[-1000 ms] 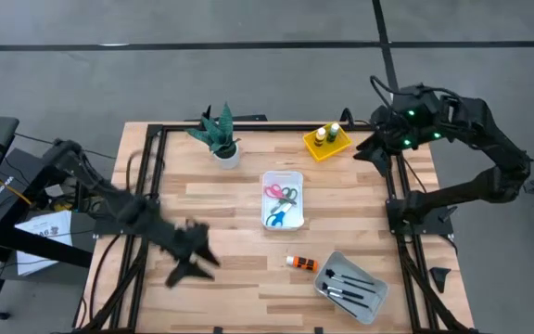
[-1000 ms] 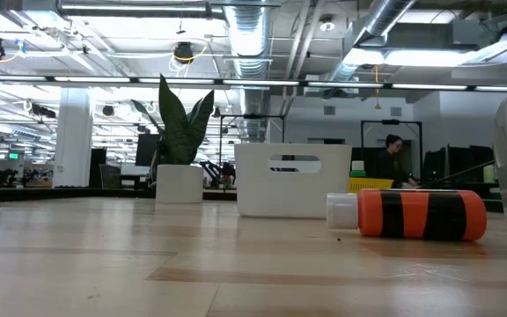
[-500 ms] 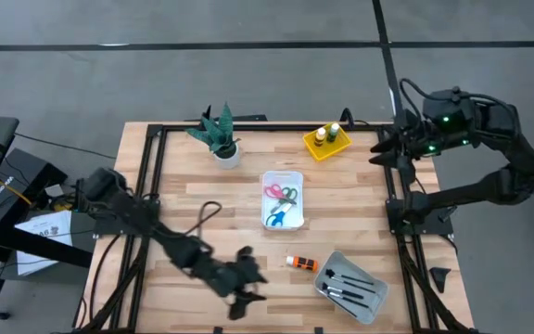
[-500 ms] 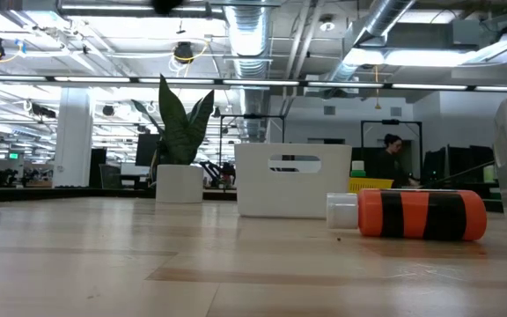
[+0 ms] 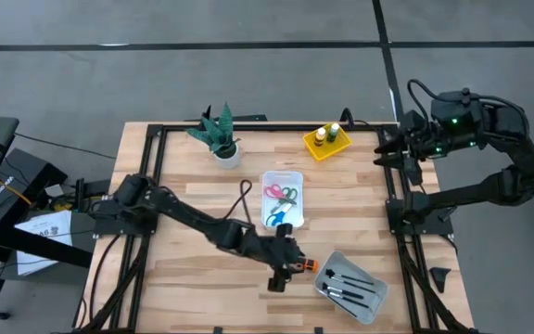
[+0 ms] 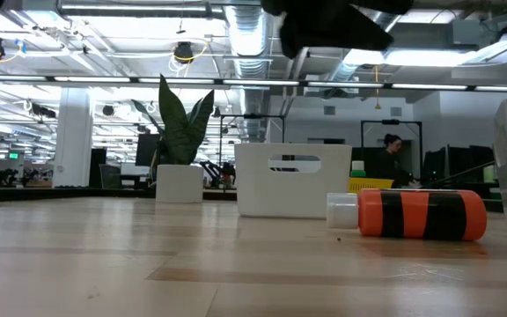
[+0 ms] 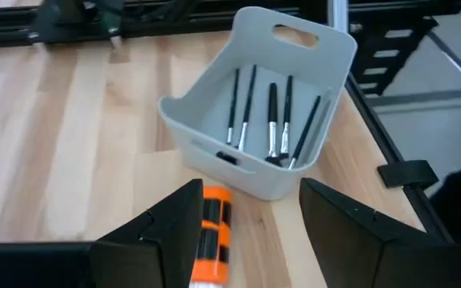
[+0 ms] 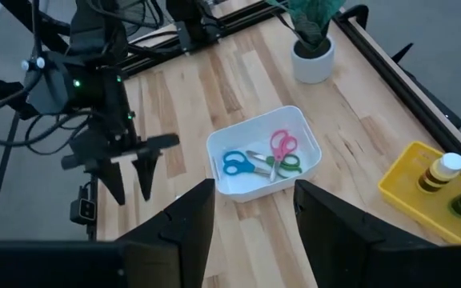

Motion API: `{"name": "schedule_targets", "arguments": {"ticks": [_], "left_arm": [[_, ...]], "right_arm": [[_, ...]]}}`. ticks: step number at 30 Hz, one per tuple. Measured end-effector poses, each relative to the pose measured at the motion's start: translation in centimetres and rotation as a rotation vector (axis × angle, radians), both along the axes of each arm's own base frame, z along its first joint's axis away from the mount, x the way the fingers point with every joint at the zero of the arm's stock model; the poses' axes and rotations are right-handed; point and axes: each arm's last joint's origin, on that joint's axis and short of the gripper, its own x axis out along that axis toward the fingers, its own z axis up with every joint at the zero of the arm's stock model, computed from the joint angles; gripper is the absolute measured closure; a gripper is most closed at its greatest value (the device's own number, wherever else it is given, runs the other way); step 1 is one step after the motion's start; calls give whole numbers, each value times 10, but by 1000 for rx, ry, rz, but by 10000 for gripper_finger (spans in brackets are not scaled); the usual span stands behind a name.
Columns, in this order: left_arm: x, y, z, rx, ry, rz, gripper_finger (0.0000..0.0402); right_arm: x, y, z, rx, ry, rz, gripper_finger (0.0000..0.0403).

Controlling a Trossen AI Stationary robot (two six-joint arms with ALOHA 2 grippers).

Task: Pick & Place Paint Supplies
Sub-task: Put the orange acrylic paint bottle into the yellow basket

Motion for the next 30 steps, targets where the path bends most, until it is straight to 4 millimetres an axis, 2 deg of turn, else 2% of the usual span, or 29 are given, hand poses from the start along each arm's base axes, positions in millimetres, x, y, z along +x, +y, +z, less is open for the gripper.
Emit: {"name": "schedule_targets", "arguments": {"ticks": [5,9,17,23,30], "left_arm": [[18,1,-9,51,7,-61,198],[24,3,-31,66,94,-74,198],[35,3,-59,75,171,-78,198],[38,6,-62,72,167,-70,198],[37,20,-68,91,235,-50,198]], "right_arm": [[0,0,0,-5,1,4,234],[1,0,0,-7,3,6,234],[1,0,0,-7,2,6,234],[1,0,0,-5,2,4,234],[1,0,1,-2,-9,0,234]]}}
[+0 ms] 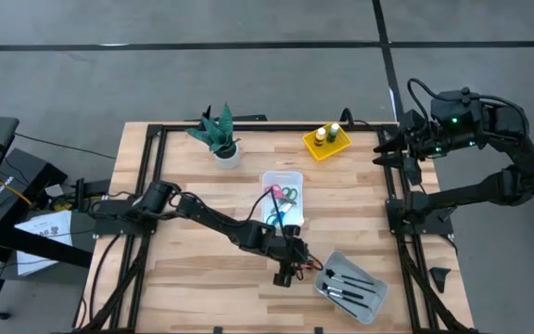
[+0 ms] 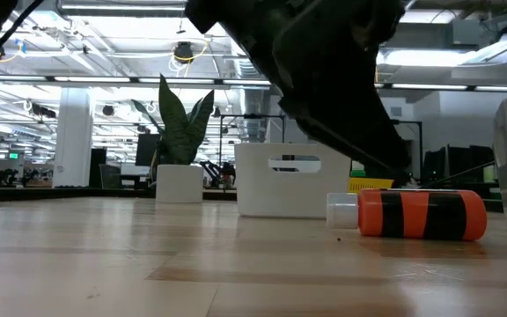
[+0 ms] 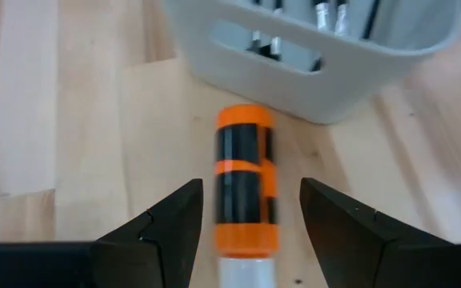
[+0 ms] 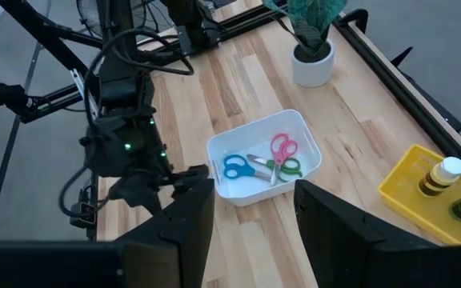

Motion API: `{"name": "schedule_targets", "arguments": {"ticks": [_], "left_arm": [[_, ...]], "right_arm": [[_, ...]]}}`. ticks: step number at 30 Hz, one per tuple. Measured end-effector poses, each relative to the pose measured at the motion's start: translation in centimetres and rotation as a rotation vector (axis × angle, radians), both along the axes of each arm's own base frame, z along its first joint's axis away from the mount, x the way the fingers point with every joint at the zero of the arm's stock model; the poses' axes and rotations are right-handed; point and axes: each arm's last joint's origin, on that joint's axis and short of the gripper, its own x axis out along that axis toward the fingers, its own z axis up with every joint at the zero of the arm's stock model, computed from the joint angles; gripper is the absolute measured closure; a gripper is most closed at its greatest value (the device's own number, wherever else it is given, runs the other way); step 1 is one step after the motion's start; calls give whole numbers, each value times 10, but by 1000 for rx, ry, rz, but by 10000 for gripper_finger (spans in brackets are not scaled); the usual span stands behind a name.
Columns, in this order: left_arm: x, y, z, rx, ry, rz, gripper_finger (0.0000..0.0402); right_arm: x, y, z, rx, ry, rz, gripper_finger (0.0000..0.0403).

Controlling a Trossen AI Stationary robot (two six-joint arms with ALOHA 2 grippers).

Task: Pick & Place Paint Supplies
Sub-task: Put the orange acrylic paint bottle into the yellow basket

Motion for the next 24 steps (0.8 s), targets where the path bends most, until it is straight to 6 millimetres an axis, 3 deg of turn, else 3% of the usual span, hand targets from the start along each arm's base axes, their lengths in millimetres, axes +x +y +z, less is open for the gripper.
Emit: {"name": "schedule_targets", "arguments": {"ticks": [6,12,24], "left_arm": [[2,7,-3,-23,10,-8,203],[5,-3,-15,-61,-5,-56,199],[-2,-5,-32,-90,121,54,220]], "right_arm": [[0,0,0,1,0,-1,234],[0,0,0,2,4,-1,234],[0,0,0,2,5,0,234]]}}
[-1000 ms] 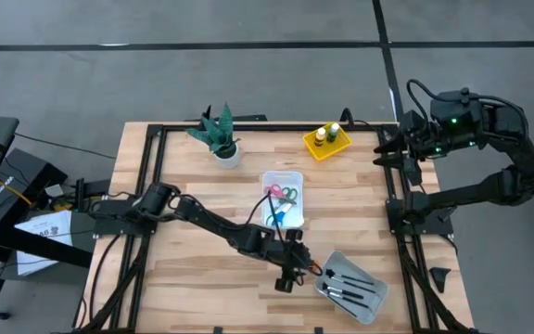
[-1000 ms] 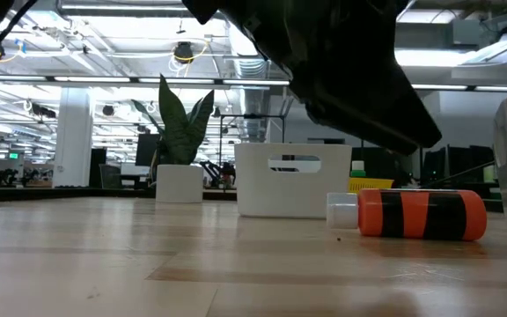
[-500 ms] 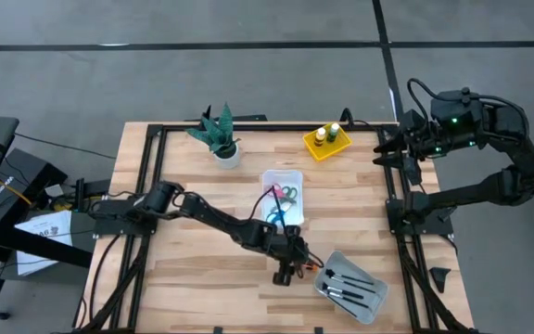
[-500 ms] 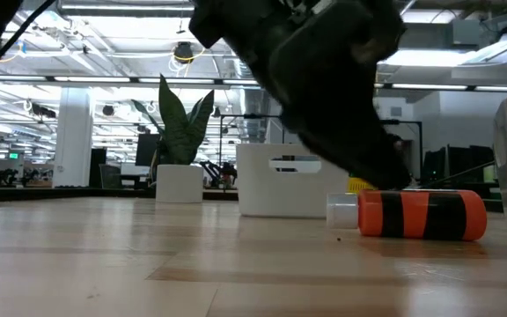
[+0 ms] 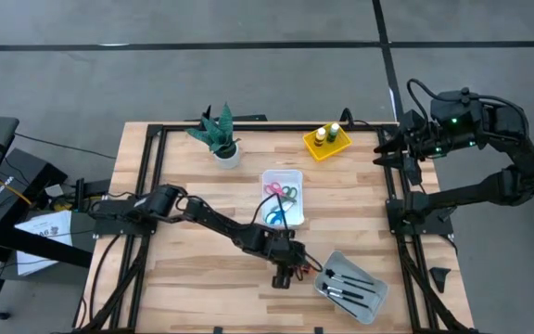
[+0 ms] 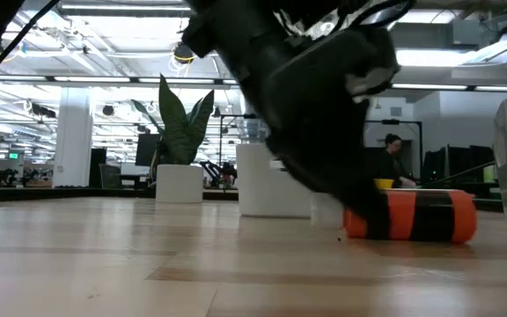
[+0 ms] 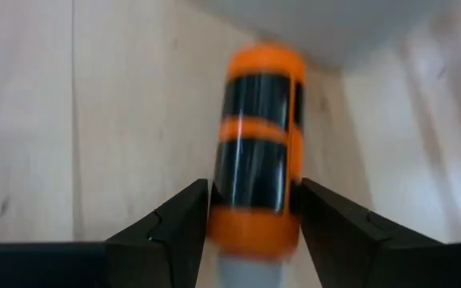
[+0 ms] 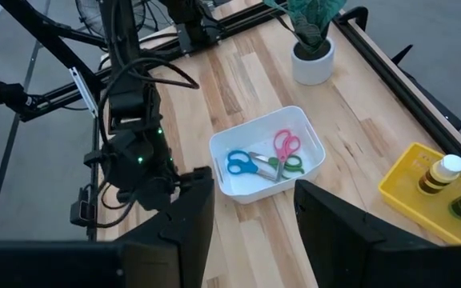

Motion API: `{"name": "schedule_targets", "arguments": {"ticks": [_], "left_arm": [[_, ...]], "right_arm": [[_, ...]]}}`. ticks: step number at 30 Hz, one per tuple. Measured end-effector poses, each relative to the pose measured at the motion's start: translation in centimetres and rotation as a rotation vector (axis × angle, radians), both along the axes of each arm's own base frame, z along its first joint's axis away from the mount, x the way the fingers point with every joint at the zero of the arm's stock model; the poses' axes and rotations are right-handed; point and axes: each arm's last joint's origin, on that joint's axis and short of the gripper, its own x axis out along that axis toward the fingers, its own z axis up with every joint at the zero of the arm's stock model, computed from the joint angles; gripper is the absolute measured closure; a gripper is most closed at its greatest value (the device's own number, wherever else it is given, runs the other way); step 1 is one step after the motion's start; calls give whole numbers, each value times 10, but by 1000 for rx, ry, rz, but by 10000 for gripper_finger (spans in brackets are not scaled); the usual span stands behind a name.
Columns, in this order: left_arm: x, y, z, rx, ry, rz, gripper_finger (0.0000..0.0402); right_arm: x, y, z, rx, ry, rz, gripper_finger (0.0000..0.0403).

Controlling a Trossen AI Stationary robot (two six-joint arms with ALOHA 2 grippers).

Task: Pick & Place Paint Supplies
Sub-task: Put the orange acrylic paint bottle into the yellow basket

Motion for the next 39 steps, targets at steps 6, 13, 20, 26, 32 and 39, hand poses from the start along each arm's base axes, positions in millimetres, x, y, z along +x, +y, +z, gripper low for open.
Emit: {"name": "schedule_targets", "arguments": {"ticks": [6,13,20,26,32,39], "left_arm": [[-22,-20,8,30,126,-7,236],[-51,-54,13,65,212,33,228],[-71,-72,33,91,197,142,205],[-71,-67,55,67,132,156,175],[-47,-48,66,7,-7,147,154],[-29,-26,59,-21,-30,115,160]], "right_arm": [[0,0,-1,1,7,1,234],[0,0,-1,-4,7,5,234],[-1,0,-1,-9,7,13,234],[-1,0,-1,-22,9,24,234],[-1,0,-1,-22,10,24,234],[-1,0,-1,-16,13,20,234]]}}
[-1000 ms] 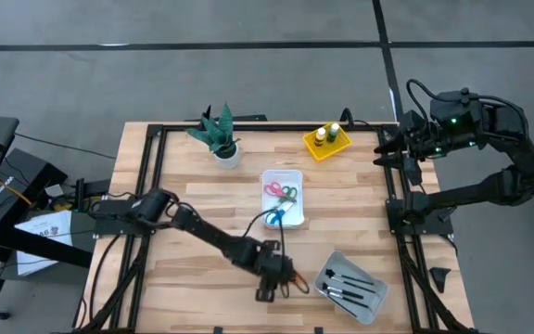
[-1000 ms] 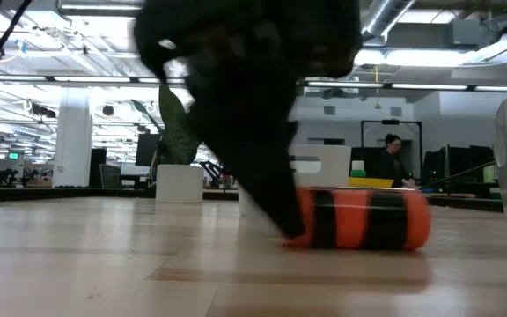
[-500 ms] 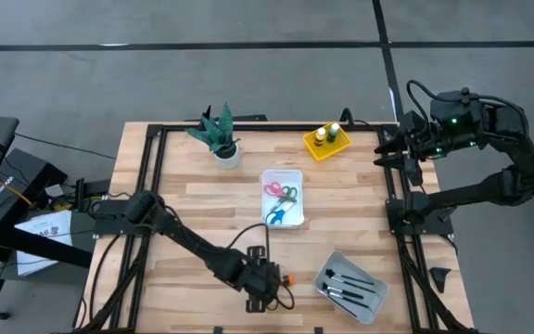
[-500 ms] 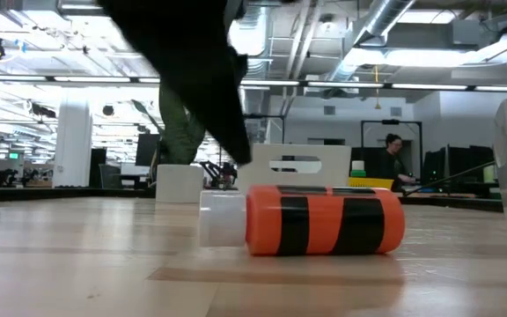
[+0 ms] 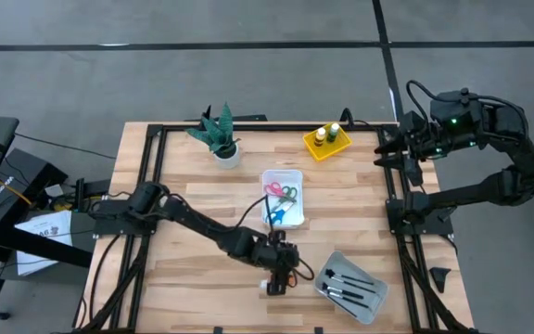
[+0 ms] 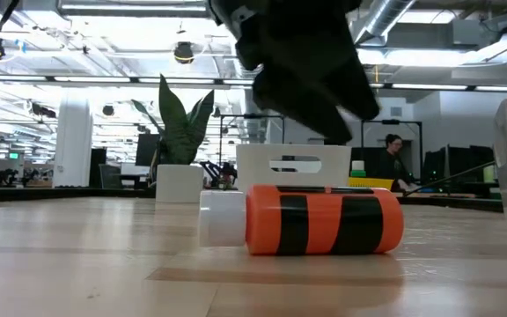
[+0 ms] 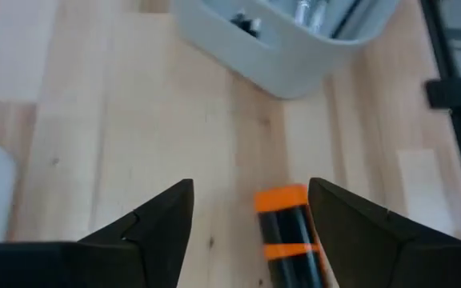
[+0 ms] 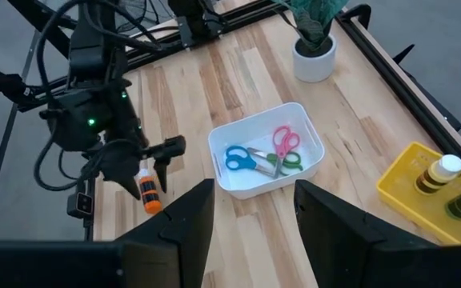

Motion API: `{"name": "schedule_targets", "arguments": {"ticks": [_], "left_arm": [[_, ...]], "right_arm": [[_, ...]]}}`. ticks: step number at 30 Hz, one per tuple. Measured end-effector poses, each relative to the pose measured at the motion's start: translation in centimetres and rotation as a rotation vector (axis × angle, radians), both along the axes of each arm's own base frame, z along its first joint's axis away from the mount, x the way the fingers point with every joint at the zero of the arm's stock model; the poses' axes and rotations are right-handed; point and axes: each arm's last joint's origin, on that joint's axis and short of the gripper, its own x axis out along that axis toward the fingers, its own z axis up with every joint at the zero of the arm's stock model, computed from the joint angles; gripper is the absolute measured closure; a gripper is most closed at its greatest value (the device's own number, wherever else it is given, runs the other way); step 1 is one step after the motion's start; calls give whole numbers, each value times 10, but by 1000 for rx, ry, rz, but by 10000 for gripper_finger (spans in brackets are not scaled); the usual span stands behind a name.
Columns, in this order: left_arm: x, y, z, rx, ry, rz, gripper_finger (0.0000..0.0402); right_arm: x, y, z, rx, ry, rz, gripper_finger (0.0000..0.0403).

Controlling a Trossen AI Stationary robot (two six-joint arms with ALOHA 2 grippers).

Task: Pick & Place Paint Supplies
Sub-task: Put the orange acrylic paint bottle into the yellow basket

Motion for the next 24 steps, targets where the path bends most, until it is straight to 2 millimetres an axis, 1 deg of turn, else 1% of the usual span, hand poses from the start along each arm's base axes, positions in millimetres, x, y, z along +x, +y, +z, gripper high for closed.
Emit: {"name": "schedule_targets", "arguments": {"ticks": [3,5,7,10,15,19,21,24], "left_arm": [[3,-4,-11,-21,18,-55,162],[4,-10,-21,-37,35,-93,162],[3,-16,-28,-33,42,-104,162],[3,-18,-31,7,20,-66,162],[8,-17,-33,0,-15,-65,162],[9,-18,-51,1,29,-69,163],[10,-20,-56,-10,37,-54,166],[8,-19,-59,-10,62,-6,174]], "right_arm": [[0,0,0,1,3,0,234],[0,0,0,1,3,-2,234],[0,0,0,1,4,-2,234],[0,0,0,1,5,-3,234],[0,-1,0,-7,7,-17,234],[-1,-3,-1,-7,18,-35,234],[-2,-4,-2,-5,32,-42,234],[-3,-4,-3,-1,48,-50,234]]}}
